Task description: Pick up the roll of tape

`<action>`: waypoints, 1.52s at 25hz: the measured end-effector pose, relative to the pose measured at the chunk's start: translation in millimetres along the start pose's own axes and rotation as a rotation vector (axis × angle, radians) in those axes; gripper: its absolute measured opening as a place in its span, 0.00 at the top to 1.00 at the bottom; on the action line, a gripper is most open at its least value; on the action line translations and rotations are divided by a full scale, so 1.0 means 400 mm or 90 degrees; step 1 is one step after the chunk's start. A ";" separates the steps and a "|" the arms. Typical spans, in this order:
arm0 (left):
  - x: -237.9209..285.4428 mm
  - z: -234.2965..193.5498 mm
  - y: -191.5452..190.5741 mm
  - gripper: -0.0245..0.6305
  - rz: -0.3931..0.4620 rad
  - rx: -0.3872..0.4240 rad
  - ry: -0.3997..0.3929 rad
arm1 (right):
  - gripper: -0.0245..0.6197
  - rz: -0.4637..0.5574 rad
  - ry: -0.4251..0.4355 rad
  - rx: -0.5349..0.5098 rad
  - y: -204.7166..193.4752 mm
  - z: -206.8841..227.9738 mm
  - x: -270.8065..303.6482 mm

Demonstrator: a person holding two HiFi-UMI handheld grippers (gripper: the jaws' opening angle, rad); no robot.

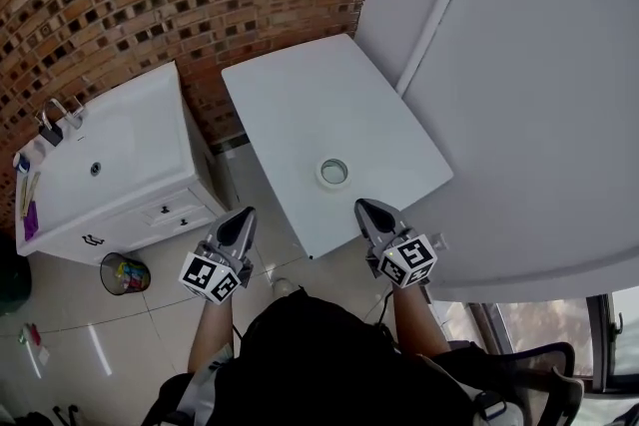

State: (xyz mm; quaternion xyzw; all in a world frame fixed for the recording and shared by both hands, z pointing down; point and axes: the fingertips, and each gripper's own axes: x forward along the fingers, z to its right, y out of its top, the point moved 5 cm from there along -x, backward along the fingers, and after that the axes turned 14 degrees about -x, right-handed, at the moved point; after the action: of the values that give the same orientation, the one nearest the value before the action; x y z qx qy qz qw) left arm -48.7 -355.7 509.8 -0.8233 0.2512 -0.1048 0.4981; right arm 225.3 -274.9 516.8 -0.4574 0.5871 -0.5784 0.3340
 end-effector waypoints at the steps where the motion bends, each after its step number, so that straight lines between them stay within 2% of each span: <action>1: 0.008 -0.016 0.007 0.96 -0.005 0.007 -0.003 | 0.95 0.000 0.002 -0.009 0.008 -0.004 0.024; 5: 0.047 -0.061 0.027 0.96 -0.020 0.016 -0.019 | 0.95 -0.023 0.005 -0.036 0.013 -0.004 0.091; 9: 0.073 -0.097 0.028 0.96 -0.028 0.013 -0.034 | 0.95 -0.035 -0.016 -0.039 -0.002 0.012 0.115; 15: 0.087 -0.108 0.035 0.96 -0.041 0.007 -0.026 | 0.95 -0.067 -0.015 -0.033 -0.026 0.047 0.134; 19: 0.098 -0.110 0.037 0.96 -0.037 -0.004 -0.006 | 0.86 -0.119 0.027 -0.027 -0.084 0.068 0.185; 25: 0.110 -0.142 0.015 0.96 -0.042 0.006 0.024 | 0.83 -0.179 0.097 -0.055 -0.144 0.100 0.272; 33: 0.128 -0.127 -0.008 0.96 -0.049 0.025 0.054 | 0.72 -0.378 0.225 -0.143 -0.298 0.097 0.360; 38: 0.092 -0.126 -0.033 0.96 -0.042 0.013 0.103 | 0.69 -0.478 0.315 -0.233 -0.384 0.076 0.396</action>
State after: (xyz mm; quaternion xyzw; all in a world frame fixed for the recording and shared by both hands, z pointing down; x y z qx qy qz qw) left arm -34.5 -408.4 542.8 -0.8149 0.2625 -0.1897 0.4807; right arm 219.8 -419.0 686.3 -0.5375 0.5353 -0.6377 -0.1336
